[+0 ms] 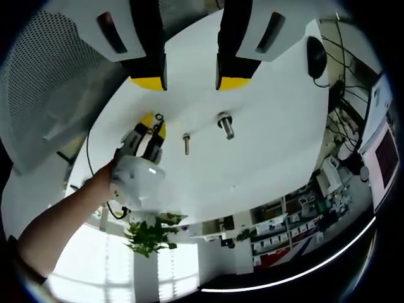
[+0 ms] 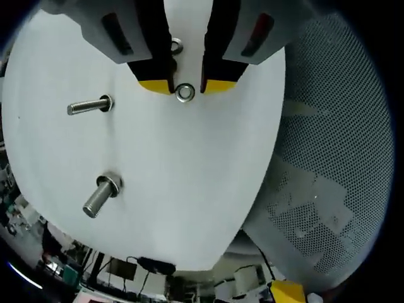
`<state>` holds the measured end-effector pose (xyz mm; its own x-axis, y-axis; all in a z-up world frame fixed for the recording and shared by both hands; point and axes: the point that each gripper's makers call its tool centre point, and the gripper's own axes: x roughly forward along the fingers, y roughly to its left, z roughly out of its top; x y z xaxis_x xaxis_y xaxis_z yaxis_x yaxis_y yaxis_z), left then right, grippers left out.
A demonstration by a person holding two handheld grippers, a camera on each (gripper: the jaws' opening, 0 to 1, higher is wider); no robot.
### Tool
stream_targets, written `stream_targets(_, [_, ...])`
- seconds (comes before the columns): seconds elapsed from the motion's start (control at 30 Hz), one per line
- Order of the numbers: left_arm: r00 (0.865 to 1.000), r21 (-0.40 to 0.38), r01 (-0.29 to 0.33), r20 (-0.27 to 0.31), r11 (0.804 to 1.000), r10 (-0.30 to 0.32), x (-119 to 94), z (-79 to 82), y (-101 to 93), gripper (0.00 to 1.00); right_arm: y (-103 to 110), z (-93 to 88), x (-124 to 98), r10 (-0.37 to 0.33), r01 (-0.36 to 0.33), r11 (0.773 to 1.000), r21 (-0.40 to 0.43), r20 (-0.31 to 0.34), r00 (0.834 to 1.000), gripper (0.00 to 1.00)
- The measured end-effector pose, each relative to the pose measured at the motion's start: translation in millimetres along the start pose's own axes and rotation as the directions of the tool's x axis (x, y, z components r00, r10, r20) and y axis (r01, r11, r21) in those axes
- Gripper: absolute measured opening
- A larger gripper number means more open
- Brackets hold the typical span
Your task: Place the washer onto the threaded stud by aligning its center hole with the stud, sliding it down to the base, and recovering from edge contact or off-axis alignment until the washer reaches the visible bottom stop.
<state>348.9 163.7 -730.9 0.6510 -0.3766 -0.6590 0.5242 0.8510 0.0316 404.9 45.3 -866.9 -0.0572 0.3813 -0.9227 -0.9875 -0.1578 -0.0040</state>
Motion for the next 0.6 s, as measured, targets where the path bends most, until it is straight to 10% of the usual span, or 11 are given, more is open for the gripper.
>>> stream_targets(0.37, [1.0, -0.004, -0.007, 0.007, 1.0, 0.007, -0.9, 1.3, 2.5, 0.29, -3.5, 1.9, 1.8, 0.037, -0.038, 0.999, -0.016, -0.065, 0.997, 0.15])
stream_targets(0.6, [1.0, -0.011, -0.016, 0.007, 1.0, 0.016, -1.4, 1.4, 4.5, 0.29, -4.7, -0.5, 4.0, 0.037, -0.058, 0.996, -0.074, -0.258, 0.965, 0.14])
